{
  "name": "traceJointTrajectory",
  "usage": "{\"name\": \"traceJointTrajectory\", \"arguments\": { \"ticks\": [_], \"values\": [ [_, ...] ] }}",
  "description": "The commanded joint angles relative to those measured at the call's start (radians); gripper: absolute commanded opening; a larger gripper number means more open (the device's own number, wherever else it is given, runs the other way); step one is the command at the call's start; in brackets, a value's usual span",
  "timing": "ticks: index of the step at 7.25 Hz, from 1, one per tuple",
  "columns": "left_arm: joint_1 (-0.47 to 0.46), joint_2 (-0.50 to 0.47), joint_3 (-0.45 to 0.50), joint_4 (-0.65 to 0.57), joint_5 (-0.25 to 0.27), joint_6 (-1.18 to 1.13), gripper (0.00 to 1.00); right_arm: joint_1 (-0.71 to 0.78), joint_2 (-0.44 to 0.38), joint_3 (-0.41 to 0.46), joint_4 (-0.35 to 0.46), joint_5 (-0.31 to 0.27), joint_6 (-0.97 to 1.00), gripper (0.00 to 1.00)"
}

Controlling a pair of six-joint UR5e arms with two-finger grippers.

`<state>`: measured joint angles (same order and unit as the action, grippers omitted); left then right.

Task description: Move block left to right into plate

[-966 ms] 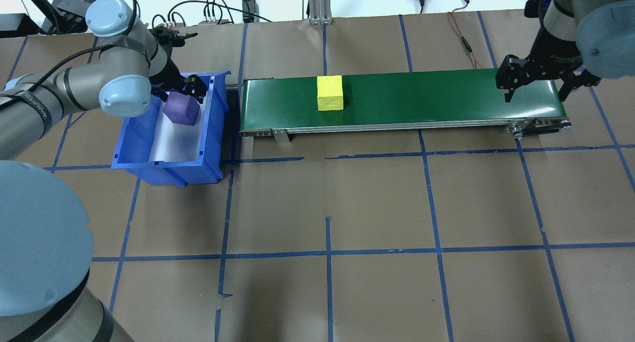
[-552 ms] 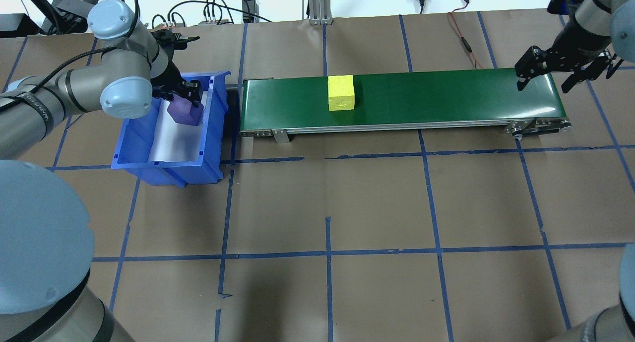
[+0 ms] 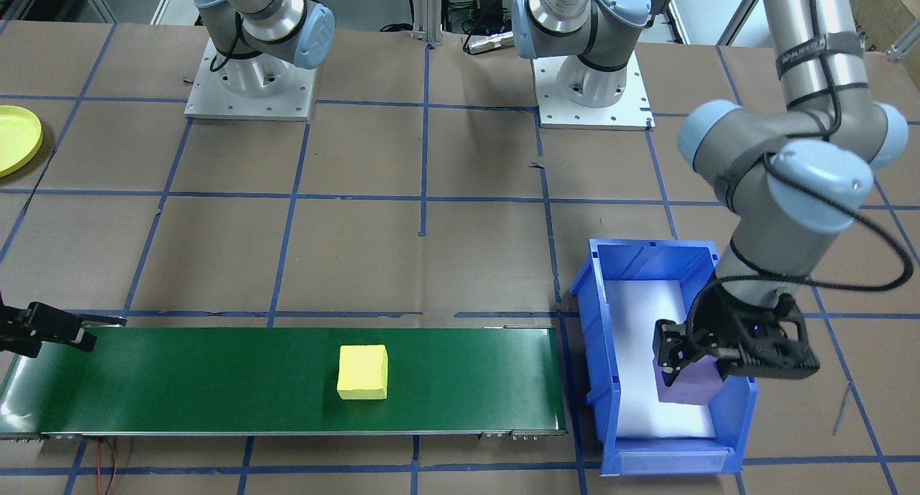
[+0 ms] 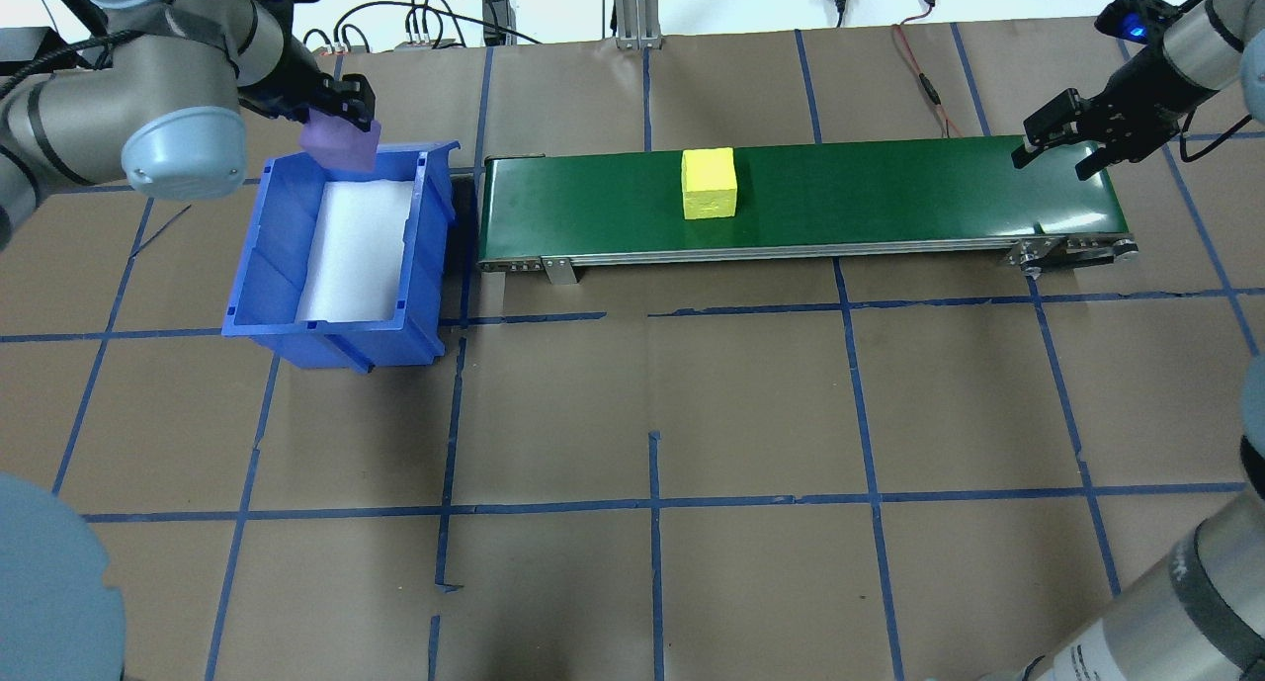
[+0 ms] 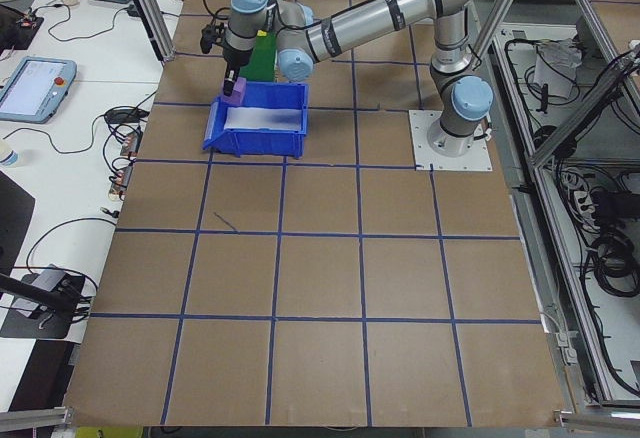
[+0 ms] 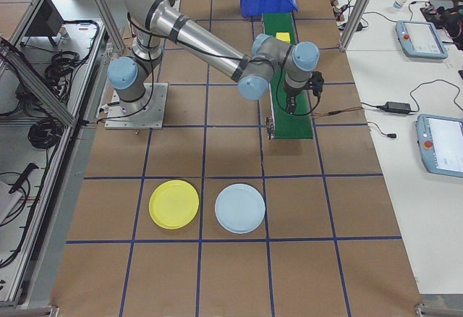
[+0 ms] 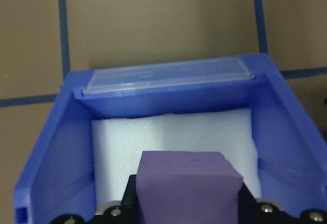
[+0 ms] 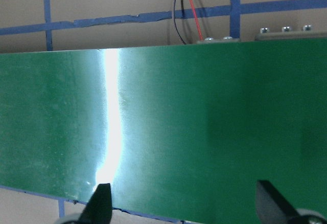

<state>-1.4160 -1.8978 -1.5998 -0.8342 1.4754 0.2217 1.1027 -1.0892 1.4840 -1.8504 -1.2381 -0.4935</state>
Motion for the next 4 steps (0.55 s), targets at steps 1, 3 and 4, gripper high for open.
{"name": "traceJointTrajectory", "arguments": {
  "ticks": [1,3,4],
  "values": [
    [-0.042,0.048,-0.012,0.030,-0.082,-0.031,0.27,-0.007,-0.004,0.059,-0.007,0.089,-0.069,1.00],
    [-0.101,0.013,-0.020,0.089,-0.081,-0.195,0.27,-0.009,-0.043,0.139,-0.010,0.112,-0.076,1.00],
    [-0.119,-0.018,-0.023,0.108,-0.076,-0.200,0.27,-0.009,-0.060,0.139,-0.010,0.100,-0.062,1.00]
  ]
}}
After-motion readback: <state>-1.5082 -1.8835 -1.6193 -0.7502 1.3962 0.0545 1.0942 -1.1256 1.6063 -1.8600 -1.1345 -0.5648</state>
